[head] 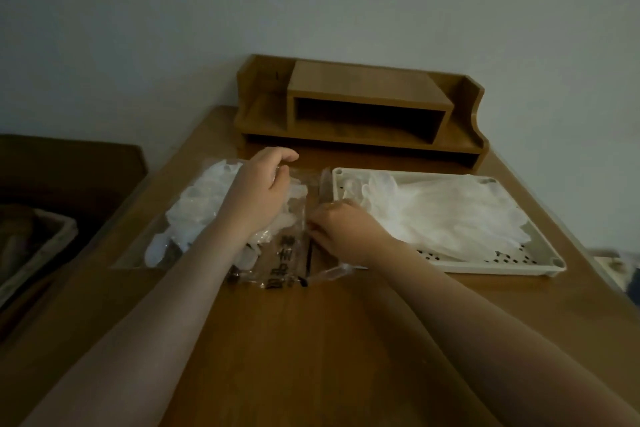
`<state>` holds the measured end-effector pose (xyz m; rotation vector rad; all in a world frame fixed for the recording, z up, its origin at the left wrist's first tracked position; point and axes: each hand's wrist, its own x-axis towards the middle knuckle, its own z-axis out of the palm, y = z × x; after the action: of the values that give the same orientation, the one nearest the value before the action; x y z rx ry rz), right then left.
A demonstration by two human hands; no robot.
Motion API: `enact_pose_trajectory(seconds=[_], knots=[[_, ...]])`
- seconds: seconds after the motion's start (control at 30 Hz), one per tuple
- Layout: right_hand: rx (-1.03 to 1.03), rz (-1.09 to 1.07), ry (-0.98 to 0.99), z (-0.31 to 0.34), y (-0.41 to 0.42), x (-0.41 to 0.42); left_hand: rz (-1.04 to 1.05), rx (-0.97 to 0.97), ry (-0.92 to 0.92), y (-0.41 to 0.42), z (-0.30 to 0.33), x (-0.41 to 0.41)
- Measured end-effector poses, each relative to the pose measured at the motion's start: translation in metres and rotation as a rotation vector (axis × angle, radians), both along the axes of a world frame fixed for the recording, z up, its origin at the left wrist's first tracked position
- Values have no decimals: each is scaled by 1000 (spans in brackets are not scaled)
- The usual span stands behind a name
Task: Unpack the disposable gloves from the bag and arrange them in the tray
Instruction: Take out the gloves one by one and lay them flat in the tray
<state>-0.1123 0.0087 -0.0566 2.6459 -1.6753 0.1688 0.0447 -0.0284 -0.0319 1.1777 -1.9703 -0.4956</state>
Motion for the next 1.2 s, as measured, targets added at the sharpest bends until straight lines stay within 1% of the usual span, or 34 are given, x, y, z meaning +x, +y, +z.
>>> enact_pose_trajectory(seconds=[0.07,0.17,0.27,0.37,0.47,0.53,0.63,0.7,0.73,0.83,0.9,0.97,1.0,1.07,1.1,1.13,1.17,1.2], knots=[[23,-39,-8,3,-4,9,-20,42,27,-5,-4,3],[151,-54,-13,4,-13,25,-82,51,127,-10,-5,5],[151,-85,-45,-5,-20,36,-142,31,213,-14,-4,6],[130,-165,-210,-8,-22,35,-204,51,209,-13,-6,5],[52,-198,-369,1,-21,27,-274,77,108,-11,-12,3],[14,-213,-485,9,-18,19,-298,91,79,-13,-17,3],[103,-256,-726,19,-12,7,-324,118,9,-14,-21,3],[197,-302,-1001,26,-7,0,-301,126,-83,-14,-23,4],[226,-320,-1152,30,-5,-3,-288,136,-94,-14,-24,5],[235,-374,-1535,42,-2,-17,-261,168,-7,-13,-26,5],[200,-438,-1679,47,0,-24,-241,142,-23,-13,-26,4],[175,-482,-1778,52,0,-30,-229,146,-121,-13,-27,4],[181,-476,-1842,55,1,-33,-218,148,-222,-14,-29,4],[235,-398,-2012,61,4,-39,-182,126,-459,-15,-32,3],[273,-349,-2103,64,7,-42,-165,124,-526,-17,-34,3],[309,-303,-2183,69,10,-44,-155,155,-544,-17,-33,3],[338,-258,-2243,73,14,-45,-159,205,-507,-16,-31,2],[369,-207,-2289,77,18,-47,-182,266,-415,-11,-25,-1]])
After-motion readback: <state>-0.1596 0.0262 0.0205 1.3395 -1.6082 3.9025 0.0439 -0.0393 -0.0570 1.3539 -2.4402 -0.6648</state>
